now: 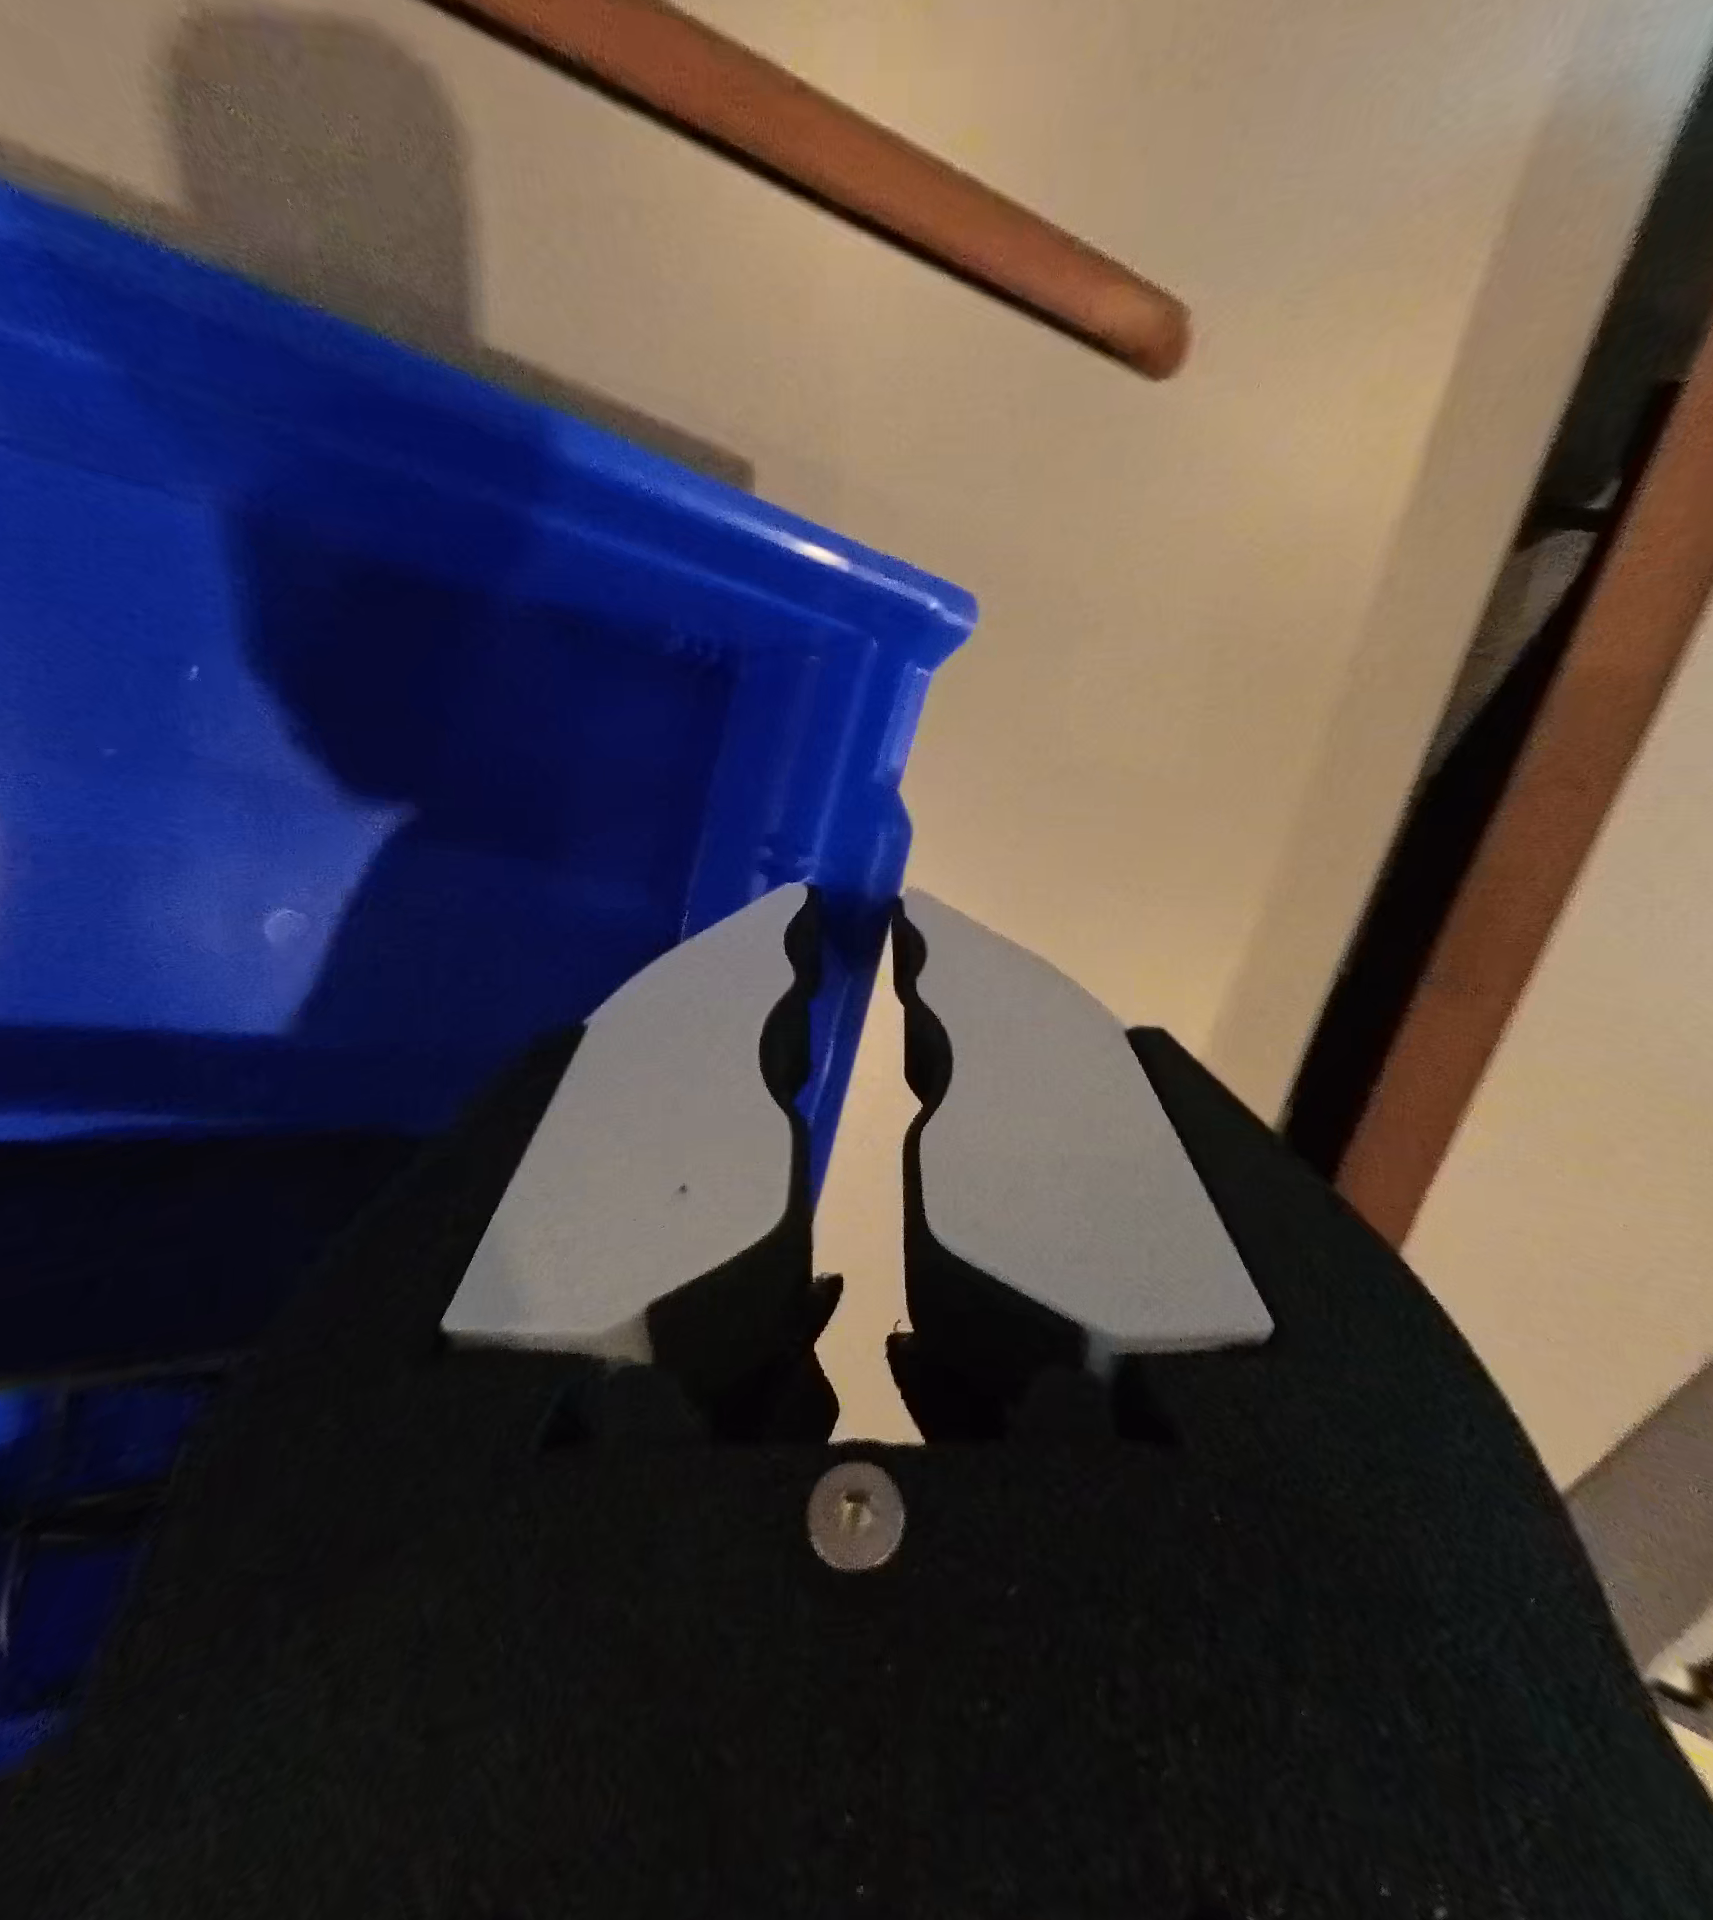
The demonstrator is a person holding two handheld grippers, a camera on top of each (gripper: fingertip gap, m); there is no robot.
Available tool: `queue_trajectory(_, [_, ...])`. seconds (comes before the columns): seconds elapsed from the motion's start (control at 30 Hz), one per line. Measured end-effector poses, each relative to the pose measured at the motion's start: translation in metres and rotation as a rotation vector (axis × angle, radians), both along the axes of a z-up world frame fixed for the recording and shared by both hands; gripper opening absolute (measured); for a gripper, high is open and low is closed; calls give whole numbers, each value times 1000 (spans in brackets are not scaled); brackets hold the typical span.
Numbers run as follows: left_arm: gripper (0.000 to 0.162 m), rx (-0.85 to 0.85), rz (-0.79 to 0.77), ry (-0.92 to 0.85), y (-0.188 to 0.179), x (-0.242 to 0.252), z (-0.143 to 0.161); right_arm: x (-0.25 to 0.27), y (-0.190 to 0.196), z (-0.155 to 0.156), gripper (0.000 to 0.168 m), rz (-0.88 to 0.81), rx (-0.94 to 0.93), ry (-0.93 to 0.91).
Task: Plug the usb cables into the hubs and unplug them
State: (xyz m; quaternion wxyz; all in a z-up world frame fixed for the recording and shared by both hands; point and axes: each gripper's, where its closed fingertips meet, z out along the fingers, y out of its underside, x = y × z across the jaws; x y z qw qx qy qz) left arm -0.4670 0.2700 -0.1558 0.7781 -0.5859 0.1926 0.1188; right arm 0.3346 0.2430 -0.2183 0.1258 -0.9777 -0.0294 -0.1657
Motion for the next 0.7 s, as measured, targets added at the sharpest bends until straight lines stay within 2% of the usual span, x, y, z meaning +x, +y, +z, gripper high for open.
queue_trajectory(0.13, [1, 5, 11, 14, 0, 0, 1, 27, 9, 1, 15, 0, 65, -13])
queue_trajectory(0.17, [1, 6, 13, 15, -1, 0, 1, 31, 12, 6, 25, 0, 112, -25])
queue_trajectory(0.23, [1, 4, 17, 12, -1, 0, 1, 27, 17, 22, 45, 15, 221, -17])
queue_trajectory(0.33, [4, -7, 11, -18, 0, -2, 2, -2, 20, 69, 52, 128, 441, -52])
queue_trajectory(0.43, [8, -11, 2, -91, -1, -8, 10, -65, 7, 123, 65, 257, 672, -27])
queue_trajectory(0.53, [17, 12, -1, -126, -13, -16, 32, -158, -22, 161, 68, 433, 880, 136])
queue_trajectory(0.63, [36, -73, -37, -148, -20, -13, 42, -244, -58, 171, 73, 617, 983, 263])
queue_trajectory(0.7, [59, -219, -97, -208, -19, -6, 35, -289, -78, 162, 84, 686, 989, 317])
